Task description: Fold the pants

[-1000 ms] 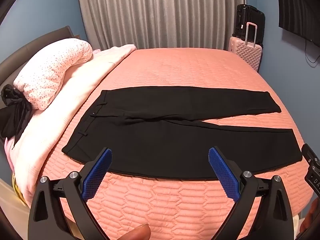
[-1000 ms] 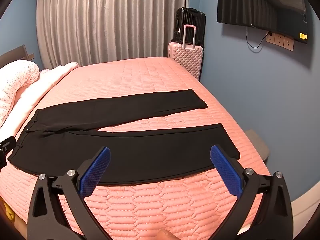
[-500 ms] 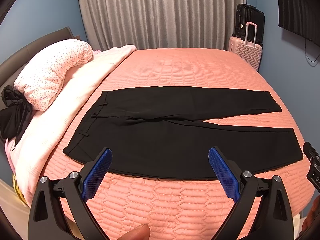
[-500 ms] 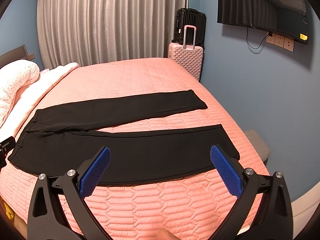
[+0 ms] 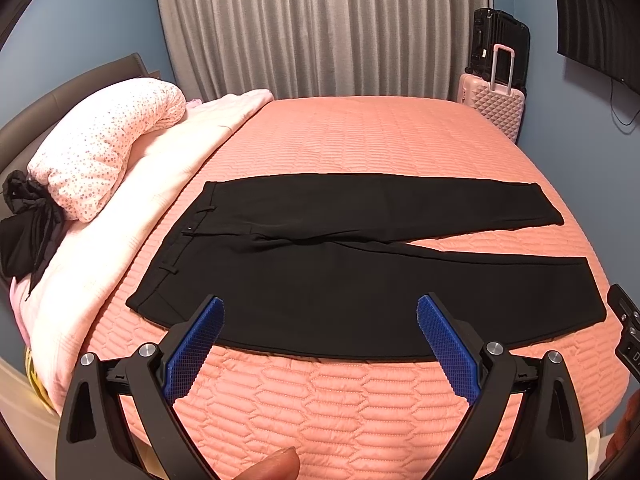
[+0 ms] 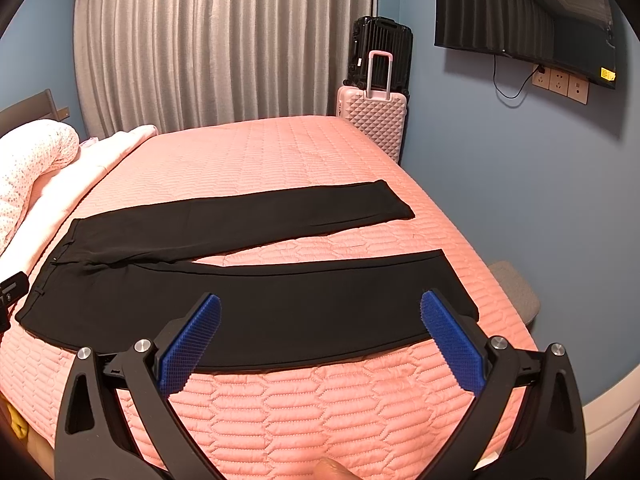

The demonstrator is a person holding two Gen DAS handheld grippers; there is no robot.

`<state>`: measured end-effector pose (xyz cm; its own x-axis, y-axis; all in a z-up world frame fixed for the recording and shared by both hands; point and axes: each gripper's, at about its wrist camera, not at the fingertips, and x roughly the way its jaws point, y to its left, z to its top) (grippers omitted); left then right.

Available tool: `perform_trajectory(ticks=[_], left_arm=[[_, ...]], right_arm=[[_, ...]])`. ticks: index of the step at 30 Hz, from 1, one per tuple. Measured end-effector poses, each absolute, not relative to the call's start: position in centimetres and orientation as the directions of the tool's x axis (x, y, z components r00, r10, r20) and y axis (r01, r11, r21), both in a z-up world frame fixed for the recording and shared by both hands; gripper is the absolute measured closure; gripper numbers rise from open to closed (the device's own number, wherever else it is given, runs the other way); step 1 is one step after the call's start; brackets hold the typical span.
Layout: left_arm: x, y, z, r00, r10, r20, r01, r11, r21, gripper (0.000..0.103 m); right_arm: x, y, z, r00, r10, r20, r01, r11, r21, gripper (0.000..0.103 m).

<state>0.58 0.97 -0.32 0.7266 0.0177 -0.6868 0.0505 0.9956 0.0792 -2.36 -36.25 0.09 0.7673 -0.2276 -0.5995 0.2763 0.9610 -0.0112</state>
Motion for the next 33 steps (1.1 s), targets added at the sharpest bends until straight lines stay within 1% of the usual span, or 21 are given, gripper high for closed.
perform_trajectory(ticks=[33], left_arm=[[0.71,0.88,-0.58,0.724,0.013,-0.69,0.058,0.995,0.081,0.007]], right_arm=[[-2.4,-36.87,0.01,0.763,-0.224,-0.607,0.274,0.962,-0.011,0.005]])
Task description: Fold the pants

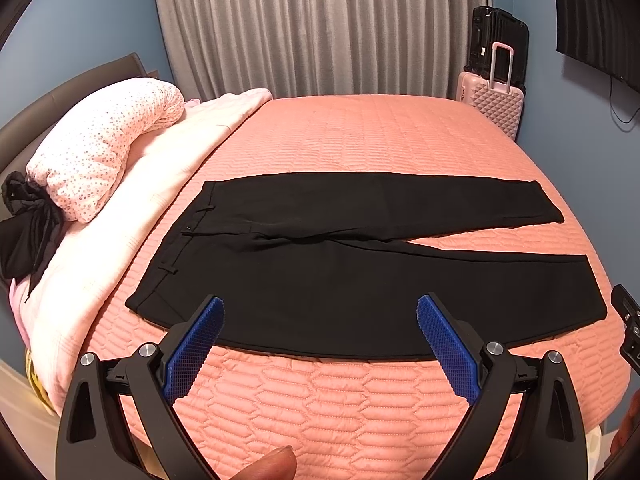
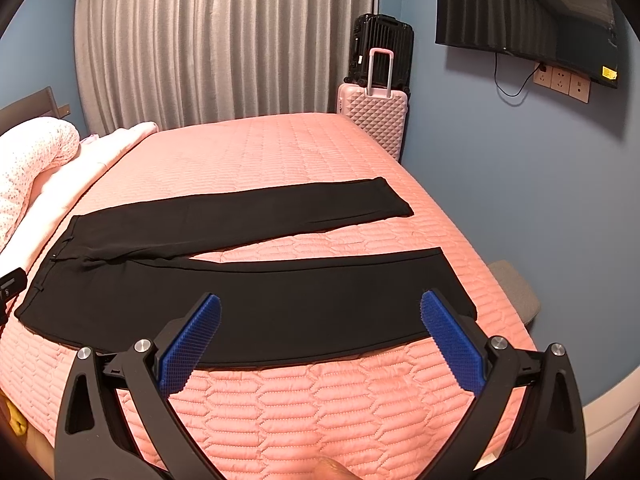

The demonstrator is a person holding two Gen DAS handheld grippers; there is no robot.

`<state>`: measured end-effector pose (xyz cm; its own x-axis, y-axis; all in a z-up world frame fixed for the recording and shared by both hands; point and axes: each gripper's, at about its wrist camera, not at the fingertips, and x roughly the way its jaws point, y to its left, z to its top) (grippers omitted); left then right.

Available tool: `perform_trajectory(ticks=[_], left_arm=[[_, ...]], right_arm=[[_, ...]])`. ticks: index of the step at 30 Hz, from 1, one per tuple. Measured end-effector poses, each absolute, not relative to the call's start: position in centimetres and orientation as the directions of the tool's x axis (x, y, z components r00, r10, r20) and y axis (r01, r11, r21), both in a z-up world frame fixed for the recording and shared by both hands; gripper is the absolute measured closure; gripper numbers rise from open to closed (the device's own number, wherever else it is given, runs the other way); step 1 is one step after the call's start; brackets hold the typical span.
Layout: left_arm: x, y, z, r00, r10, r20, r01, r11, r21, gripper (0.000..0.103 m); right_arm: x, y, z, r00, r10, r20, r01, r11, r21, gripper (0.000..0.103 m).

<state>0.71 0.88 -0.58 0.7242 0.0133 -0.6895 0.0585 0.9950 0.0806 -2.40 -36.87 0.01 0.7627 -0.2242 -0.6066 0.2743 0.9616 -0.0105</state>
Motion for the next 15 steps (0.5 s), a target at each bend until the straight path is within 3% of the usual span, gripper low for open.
perform_trajectory(ticks=[15], left_arm=[[0.7,0.8,-0.1,0.729,0.009,-0.685,0.065,0.995,0.081,0.007]], right_arm=[[-2.6,-37.0,1.2,0.769,-0.231,-0.596,0.283,0.959,-0.008,0.005]])
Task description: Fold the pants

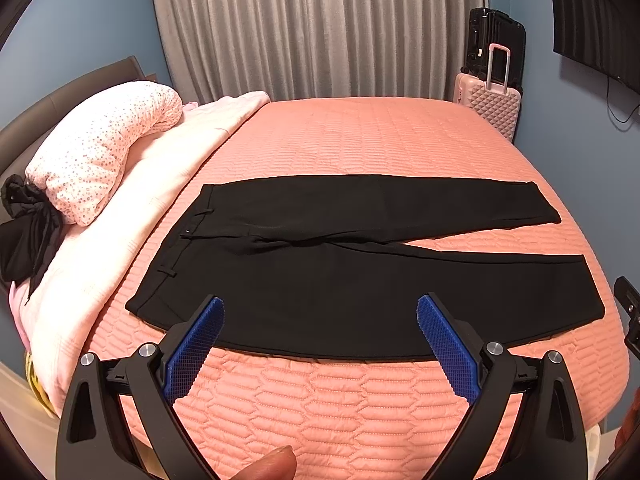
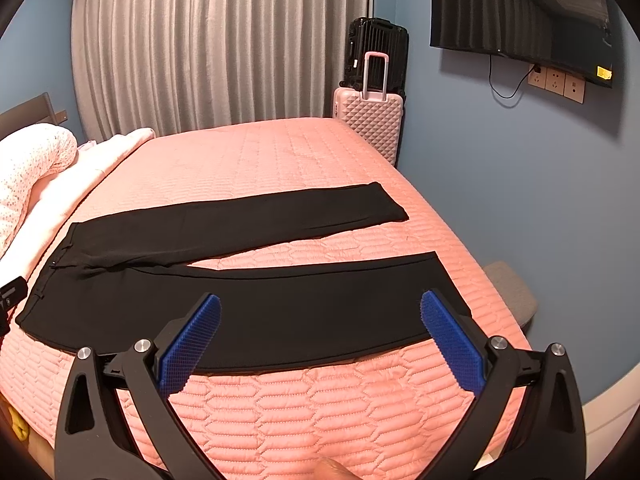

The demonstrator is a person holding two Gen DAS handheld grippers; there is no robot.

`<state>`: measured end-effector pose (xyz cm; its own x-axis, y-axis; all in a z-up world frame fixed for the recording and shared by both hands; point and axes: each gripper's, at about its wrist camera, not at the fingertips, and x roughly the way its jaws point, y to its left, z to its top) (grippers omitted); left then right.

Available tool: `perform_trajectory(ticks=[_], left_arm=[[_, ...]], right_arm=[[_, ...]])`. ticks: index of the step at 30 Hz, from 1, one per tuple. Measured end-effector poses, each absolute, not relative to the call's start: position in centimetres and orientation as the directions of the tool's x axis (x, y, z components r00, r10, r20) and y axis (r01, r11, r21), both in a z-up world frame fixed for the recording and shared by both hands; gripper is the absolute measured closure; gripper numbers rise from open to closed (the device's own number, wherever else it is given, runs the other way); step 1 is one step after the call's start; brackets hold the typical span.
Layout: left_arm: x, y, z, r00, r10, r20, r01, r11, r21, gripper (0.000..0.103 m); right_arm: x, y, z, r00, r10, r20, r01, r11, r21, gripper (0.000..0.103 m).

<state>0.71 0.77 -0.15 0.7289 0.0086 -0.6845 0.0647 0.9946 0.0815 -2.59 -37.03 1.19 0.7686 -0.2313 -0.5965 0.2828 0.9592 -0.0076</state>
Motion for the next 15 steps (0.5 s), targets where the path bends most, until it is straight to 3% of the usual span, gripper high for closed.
perform_trajectory(ticks=[15], left_arm=[[0.6,0.8,-0.1,0.73,0.001,-0.683,0.07,0.995,0.076,0.007]], right_arm=[[-2.2,-34.8,4.6,0.792,-0.196,-0.579,0.252,0.967,0.017,0.005]])
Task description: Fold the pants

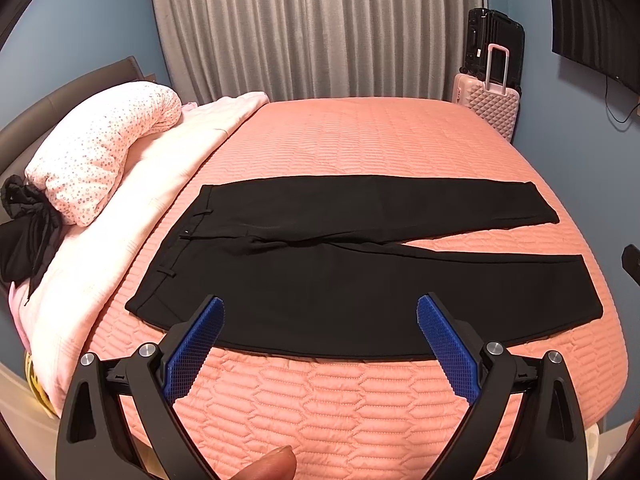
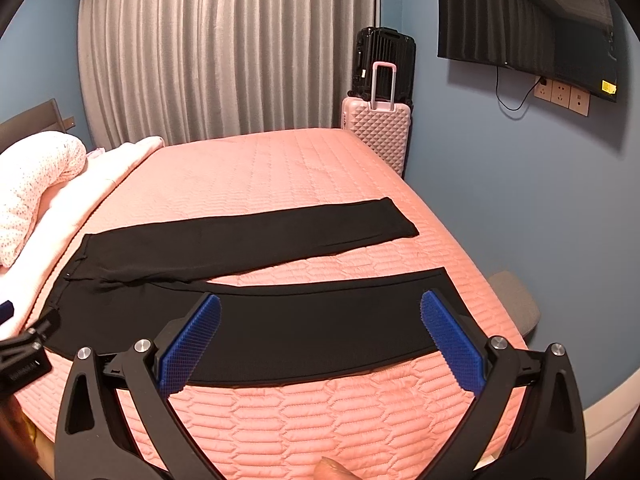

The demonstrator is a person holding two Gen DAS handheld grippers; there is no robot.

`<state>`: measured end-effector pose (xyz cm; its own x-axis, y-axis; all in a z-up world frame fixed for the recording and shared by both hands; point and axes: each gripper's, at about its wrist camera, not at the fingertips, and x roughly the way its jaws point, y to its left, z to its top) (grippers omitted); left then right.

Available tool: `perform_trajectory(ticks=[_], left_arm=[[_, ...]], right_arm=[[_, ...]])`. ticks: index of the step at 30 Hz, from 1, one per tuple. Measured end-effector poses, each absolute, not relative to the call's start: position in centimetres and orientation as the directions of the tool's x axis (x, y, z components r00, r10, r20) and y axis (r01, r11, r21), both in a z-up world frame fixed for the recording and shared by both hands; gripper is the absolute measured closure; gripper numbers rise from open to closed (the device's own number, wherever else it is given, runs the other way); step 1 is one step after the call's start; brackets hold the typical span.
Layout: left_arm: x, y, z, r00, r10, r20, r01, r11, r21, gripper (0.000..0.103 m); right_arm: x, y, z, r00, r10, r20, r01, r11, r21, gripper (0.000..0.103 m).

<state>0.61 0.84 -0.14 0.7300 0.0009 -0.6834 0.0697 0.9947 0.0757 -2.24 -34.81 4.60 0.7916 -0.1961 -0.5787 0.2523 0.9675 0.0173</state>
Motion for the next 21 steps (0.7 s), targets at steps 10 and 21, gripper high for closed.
perform_trajectory(ticks=[10,21], left_arm=[[0.1,1.0,0.0,0.731,-0.005,-0.682,0.069,0.995,0.067,0.007],[0.0,1.1,0.1,0.732,-0.004,-0.681,0.069,0.995,0.069,0.007]], right_arm=[[-2.0,-33.3,5.7,0.805,-0.171,-0.568,0.219,0.976,0.017,0.005],[-2.0,-33.1,5.5,0.805,-0.166,-0.569,0.211,0.977,0.014,0.005]])
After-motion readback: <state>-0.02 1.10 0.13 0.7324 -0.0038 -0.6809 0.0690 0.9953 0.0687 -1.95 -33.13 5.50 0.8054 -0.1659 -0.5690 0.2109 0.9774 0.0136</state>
